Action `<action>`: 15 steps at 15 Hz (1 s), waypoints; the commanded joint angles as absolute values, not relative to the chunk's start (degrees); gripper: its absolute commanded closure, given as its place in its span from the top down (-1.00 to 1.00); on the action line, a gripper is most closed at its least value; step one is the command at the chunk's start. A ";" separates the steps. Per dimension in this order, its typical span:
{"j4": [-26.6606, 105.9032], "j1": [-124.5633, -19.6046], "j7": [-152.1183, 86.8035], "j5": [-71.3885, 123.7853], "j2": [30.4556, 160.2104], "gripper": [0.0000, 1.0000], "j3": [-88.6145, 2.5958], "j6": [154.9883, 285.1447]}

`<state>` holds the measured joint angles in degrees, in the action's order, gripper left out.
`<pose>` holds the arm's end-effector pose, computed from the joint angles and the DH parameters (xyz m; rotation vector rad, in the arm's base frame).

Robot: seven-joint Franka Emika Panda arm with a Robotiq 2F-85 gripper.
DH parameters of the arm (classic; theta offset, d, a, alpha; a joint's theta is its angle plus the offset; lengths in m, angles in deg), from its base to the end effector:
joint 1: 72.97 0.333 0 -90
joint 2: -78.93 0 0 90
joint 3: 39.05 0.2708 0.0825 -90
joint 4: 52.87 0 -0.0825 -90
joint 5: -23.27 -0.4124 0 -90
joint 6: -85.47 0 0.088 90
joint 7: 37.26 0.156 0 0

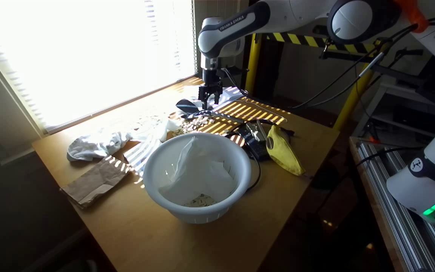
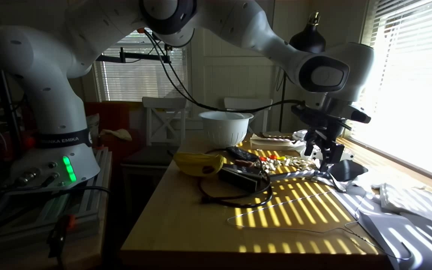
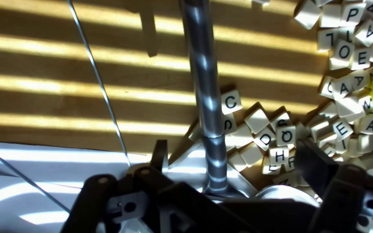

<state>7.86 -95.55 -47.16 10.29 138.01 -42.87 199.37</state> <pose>0.6837 -0.3001 0.1058 -2.9246 0.5336 0.0764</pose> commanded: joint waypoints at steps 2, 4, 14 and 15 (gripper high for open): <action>7.64 -94.29 -47.76 12.33 139.02 1.00 -44.14 202.70; 7.35 -93.87 -48.70 13.22 139.90 1.00 -44.55 204.34; 14.30 -91.30 -49.22 14.27 138.15 0.86 -45.04 215.63; 16.80 -91.30 -50.20 13.98 137.23 0.84 -44.71 218.91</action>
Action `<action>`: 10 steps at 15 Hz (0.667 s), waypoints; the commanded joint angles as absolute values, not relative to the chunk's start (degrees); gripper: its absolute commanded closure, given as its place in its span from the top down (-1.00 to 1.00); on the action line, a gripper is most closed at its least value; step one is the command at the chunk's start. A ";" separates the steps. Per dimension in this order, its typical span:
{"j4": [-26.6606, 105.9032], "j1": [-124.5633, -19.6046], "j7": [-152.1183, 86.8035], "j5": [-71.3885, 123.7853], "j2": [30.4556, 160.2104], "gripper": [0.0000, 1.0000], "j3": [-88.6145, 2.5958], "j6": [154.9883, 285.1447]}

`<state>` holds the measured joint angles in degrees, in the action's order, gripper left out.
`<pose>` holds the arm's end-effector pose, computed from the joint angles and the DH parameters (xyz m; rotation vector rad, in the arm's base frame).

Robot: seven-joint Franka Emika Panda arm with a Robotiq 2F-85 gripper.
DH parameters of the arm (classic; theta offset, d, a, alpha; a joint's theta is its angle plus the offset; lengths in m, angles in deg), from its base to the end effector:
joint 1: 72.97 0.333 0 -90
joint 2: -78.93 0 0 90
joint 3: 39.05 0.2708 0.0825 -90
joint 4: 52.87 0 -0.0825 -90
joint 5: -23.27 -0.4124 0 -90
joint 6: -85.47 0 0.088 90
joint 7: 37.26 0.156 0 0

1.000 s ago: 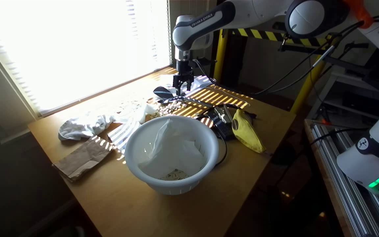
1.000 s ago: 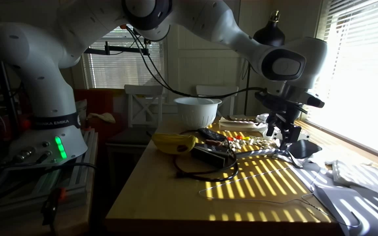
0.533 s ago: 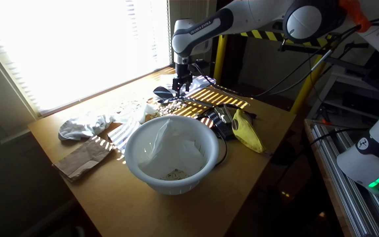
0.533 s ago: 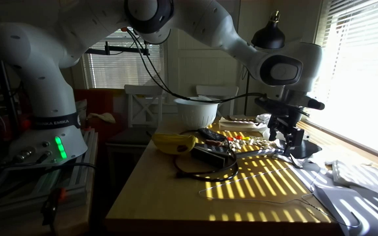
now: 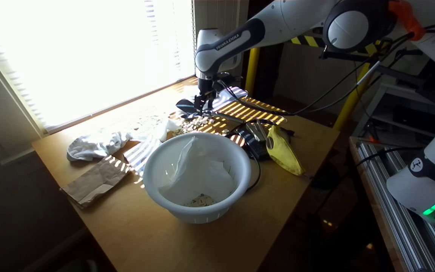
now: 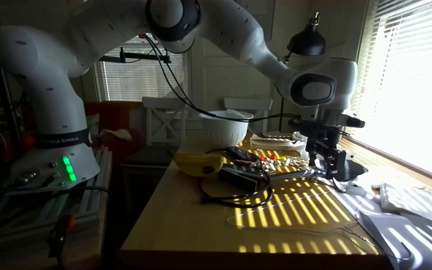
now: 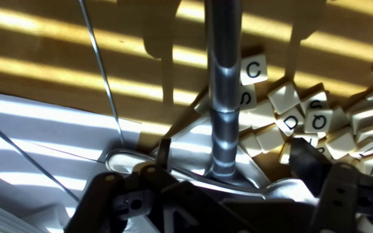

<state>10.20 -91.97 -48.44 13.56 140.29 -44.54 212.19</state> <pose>0.7023 -0.2888 0.0751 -3.0713 0.4314 -0.0919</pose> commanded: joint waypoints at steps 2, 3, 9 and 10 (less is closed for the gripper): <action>21.00 -90.97 -50.91 13.79 135.89 0.86 -44.65 223.99; 23.09 -90.89 -51.25 13.68 135.19 0.89 -44.54 226.18; 37.77 -91.03 -52.34 15.19 127.55 1.00 -42.29 238.06; 40.04 -90.96 -52.31 15.29 125.95 1.00 -42.05 239.57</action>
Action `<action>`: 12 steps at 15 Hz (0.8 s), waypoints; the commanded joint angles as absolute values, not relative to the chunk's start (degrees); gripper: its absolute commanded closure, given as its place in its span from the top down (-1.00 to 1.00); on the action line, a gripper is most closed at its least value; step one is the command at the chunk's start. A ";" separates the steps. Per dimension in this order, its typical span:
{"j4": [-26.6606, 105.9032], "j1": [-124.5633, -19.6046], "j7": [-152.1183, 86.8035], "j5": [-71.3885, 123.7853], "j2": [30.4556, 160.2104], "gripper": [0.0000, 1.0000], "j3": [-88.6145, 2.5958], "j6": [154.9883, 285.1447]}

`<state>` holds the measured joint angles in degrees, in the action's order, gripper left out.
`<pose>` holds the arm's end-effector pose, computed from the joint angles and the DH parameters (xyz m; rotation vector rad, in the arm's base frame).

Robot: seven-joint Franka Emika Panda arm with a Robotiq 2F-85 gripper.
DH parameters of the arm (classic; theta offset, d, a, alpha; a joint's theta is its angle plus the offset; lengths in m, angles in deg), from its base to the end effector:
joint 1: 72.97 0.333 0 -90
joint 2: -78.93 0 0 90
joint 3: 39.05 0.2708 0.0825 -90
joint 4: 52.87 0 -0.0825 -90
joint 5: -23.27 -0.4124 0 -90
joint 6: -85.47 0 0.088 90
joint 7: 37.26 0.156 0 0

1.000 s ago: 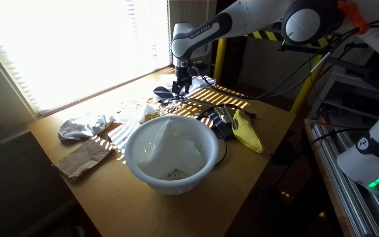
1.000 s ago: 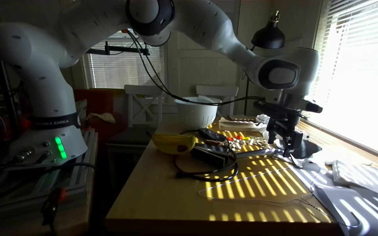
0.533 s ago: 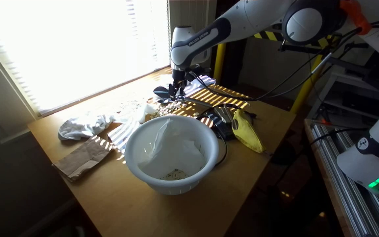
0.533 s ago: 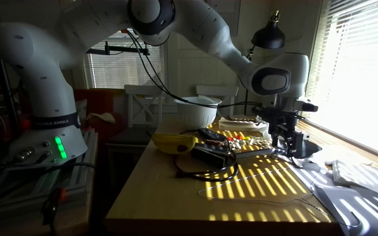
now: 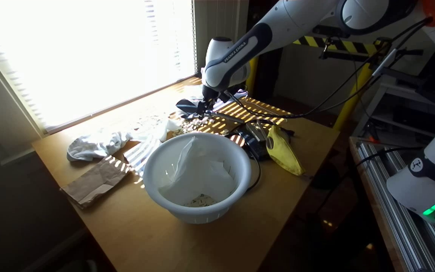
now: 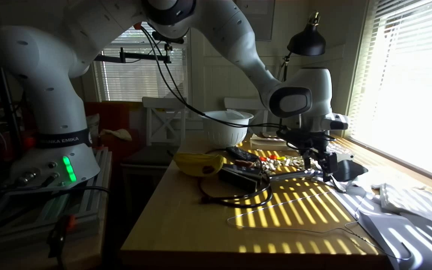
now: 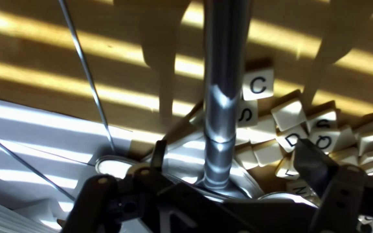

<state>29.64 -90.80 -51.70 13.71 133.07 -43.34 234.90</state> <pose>0.6802 -0.2699 0.0503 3.0712 -0.3552 0.3559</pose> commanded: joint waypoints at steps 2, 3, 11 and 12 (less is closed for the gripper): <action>42.71 -91.09 -51.91 15.44 124.29 1.00 -41.71 240.88; 43.43 -91.28 -51.79 15.36 123.96 0.98 -41.45 241.21; 46.12 -92.27 -51.23 14.88 121.88 0.87 -41.50 240.60; 45.81 -92.58 -51.40 14.74 122.20 0.87 -41.30 240.39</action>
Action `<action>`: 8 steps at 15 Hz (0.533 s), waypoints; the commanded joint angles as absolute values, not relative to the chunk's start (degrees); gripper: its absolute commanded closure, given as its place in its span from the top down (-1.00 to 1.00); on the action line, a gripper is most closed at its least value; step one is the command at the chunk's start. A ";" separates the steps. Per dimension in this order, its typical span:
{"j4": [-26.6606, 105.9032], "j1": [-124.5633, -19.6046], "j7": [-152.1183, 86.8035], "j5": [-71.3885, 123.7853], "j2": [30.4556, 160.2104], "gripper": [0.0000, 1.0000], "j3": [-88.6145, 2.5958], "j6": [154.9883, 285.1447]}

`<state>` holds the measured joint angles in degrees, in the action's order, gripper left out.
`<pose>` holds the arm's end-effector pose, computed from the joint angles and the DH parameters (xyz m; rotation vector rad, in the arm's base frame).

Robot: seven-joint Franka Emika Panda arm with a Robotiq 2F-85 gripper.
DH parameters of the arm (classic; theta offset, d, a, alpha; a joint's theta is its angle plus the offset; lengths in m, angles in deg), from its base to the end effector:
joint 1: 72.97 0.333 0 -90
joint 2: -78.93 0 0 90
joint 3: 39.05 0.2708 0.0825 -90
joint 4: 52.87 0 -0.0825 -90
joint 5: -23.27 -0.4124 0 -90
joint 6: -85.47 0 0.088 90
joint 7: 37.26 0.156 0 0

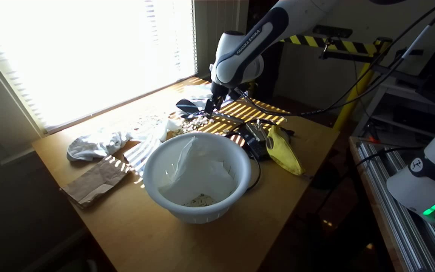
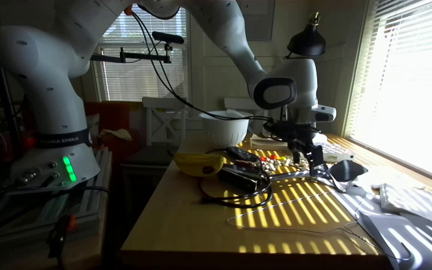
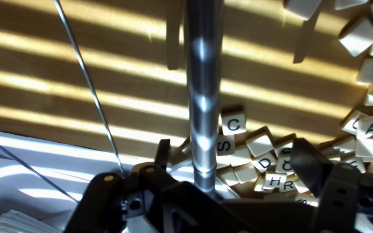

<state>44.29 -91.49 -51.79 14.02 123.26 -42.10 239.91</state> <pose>0.6416 -0.2552 0.0661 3.0755 -0.3727 0.3619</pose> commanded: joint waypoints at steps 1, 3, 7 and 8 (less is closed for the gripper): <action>44.97 -92.56 -51.29 14.93 122.61 0.83 -41.46 239.84; 44.01 -92.79 -51.34 14.90 123.10 0.81 -41.31 239.08; 41.42 -92.99 -51.42 14.93 124.27 0.71 -41.14 236.96; 40.67 -93.03 -51.43 14.89 124.60 0.67 -41.12 236.29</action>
<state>43.66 -91.99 -51.79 14.02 123.33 -42.05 238.99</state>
